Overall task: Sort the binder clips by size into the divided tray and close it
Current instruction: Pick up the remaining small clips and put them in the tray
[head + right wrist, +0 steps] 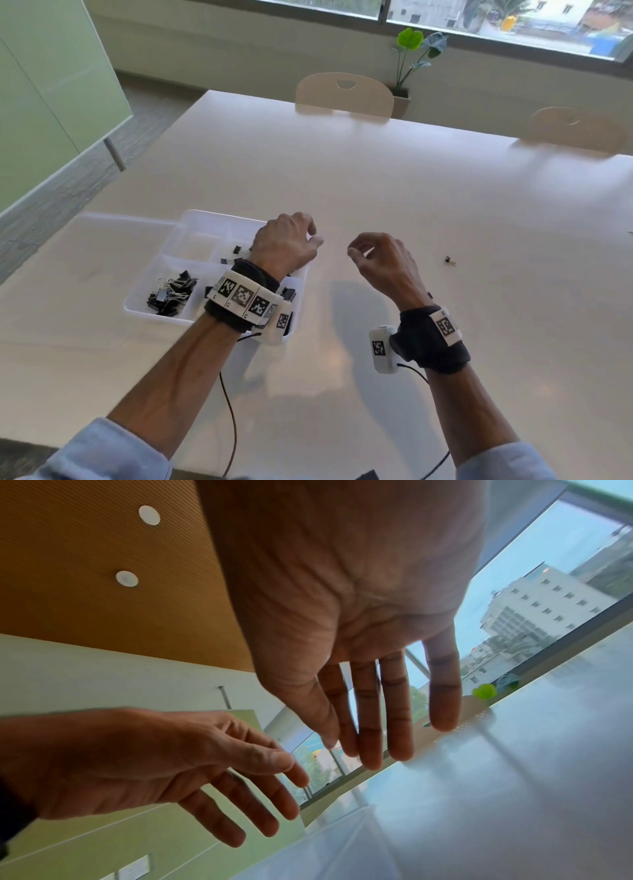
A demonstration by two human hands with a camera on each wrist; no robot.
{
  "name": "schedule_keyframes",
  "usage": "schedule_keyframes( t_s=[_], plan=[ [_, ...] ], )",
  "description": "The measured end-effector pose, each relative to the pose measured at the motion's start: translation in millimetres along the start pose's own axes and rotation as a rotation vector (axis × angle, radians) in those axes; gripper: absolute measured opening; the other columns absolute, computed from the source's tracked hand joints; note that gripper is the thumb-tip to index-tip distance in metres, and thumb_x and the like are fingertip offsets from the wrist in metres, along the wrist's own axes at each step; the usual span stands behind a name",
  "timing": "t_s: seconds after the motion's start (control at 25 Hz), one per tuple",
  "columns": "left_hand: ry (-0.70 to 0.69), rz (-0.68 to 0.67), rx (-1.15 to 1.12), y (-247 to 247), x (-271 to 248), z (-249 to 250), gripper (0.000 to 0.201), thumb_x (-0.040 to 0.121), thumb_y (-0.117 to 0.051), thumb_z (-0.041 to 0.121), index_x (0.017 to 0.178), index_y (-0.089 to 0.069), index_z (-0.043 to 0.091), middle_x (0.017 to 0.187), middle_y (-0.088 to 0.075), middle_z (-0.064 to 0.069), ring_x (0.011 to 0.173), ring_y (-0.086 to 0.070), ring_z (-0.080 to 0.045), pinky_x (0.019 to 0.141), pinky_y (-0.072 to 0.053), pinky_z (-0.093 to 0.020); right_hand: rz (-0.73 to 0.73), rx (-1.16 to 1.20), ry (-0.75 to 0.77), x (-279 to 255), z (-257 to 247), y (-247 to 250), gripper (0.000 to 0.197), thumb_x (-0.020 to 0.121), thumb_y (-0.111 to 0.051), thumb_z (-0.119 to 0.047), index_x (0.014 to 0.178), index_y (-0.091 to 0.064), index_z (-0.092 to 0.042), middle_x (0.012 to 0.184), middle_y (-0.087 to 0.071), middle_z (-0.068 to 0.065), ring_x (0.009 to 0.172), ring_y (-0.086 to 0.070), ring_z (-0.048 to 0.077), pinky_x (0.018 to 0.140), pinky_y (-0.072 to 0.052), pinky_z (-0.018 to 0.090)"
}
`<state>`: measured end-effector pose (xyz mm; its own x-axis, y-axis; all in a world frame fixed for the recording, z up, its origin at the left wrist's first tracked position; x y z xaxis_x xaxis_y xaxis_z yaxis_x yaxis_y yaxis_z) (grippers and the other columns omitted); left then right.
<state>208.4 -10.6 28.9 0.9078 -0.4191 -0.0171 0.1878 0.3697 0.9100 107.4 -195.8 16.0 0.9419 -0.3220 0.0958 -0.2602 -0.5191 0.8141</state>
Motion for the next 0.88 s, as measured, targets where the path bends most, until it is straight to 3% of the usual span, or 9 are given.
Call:
schedule_keyframes(
  t_s=[0.2, 0.32, 0.44, 0.56, 0.64, 0.72, 0.88],
  plan=[
    [-0.128, -0.126, 0.027, -50.8, -3.6, 64.3, 0.032, 0.093, -0.062, 0.053, 0.116, -0.068, 0.032, 0.110, -0.075, 0.005, 0.102, -0.071, -0.021, 0.089, -0.056, -0.038, 0.013, -0.092, -0.158, -9.5, 83.7, 34.5, 0.014, 0.092, -0.064, -0.036, 0.095, -0.078, -0.032, 0.097, -0.078, -0.018, 0.097, -0.073, 0.014, 0.082, -0.059, 0.037],
    [-0.193, -0.210, 0.029, -87.6, -4.3, 94.4, 0.034, 0.092, -0.062, 0.051, 0.119, -0.067, 0.031, 0.113, -0.075, 0.004, 0.106, -0.070, -0.023, 0.092, -0.055, -0.038, 0.027, -0.187, -0.267, -10.8, 126.8, 52.0, 0.017, 0.092, -0.063, -0.031, 0.097, -0.079, -0.029, 0.103, -0.079, -0.005, 0.101, -0.073, 0.028, 0.081, -0.053, 0.036],
    [-0.241, -0.251, 0.059, -118.9, -4.9, 116.2, 0.039, 0.094, -0.061, 0.046, 0.129, -0.063, 0.029, 0.126, -0.069, 0.000, 0.118, -0.064, -0.025, 0.098, -0.052, -0.040, 0.045, -0.217, -0.345, -4.3, 160.2, 62.3, 0.018, 0.091, -0.063, -0.027, 0.099, -0.079, -0.026, 0.107, -0.079, 0.003, 0.104, -0.073, 0.033, 0.080, -0.047, 0.034],
    [-0.283, -0.247, 0.101, -141.1, -7.0, 130.0, 0.043, 0.097, -0.061, 0.040, 0.136, -0.058, 0.024, 0.134, -0.058, -0.005, 0.127, -0.053, -0.026, 0.098, -0.050, -0.042, 0.074, -0.185, -0.308, 9.2, 183.9, 68.2, 0.025, 0.094, -0.063, -0.025, 0.115, -0.075, -0.022, 0.123, -0.072, 0.005, 0.116, -0.068, 0.033, 0.089, -0.052, 0.038],
    [-0.292, -0.251, 0.076, -150.8, -6.0, 134.7, 0.042, 0.096, -0.063, 0.037, 0.136, -0.058, 0.025, 0.133, -0.052, -0.007, 0.126, -0.050, -0.026, 0.096, -0.053, -0.045, 0.041, -0.172, -0.250, 20.3, 196.6, 68.7, 0.036, 0.097, -0.062, -0.021, 0.132, -0.069, -0.017, 0.134, -0.063, 0.011, 0.125, -0.062, 0.034, 0.100, -0.051, 0.041],
    [-0.324, -0.277, 0.065, -157.7, -4.0, 137.0, 0.037, 0.094, -0.065, 0.035, 0.130, -0.060, 0.028, 0.129, -0.049, -0.005, 0.121, -0.051, -0.026, 0.094, -0.054, -0.047, -0.024, -0.179, -0.211, 29.3, 206.8, 63.8, 0.039, 0.099, -0.059, -0.016, 0.137, -0.067, -0.015, 0.137, -0.062, 0.013, 0.127, -0.062, 0.036, 0.105, -0.049, 0.041],
    [-0.362, -0.231, 0.084, -163.1, 2.8, 135.8, 0.022, 0.095, -0.065, 0.028, 0.117, -0.063, 0.026, 0.115, -0.053, -0.003, 0.106, -0.058, -0.025, 0.087, -0.056, -0.043, -0.022, -0.254, -0.153, 32.9, 214.8, 52.5, 0.021, 0.099, -0.060, -0.014, 0.110, -0.079, -0.017, 0.117, -0.067, 0.007, 0.112, -0.066, 0.036, 0.095, -0.055, 0.042]
  ],
)
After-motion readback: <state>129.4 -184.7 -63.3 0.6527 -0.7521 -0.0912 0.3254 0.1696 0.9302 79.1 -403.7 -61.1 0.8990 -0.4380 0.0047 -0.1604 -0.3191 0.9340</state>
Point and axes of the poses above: each hand's wrist, its own x-axis towards the middle knuckle, its own y-axis out of the back of the hand, z = x × y, the point moved 3 cm from there along x, towards the middle knuckle
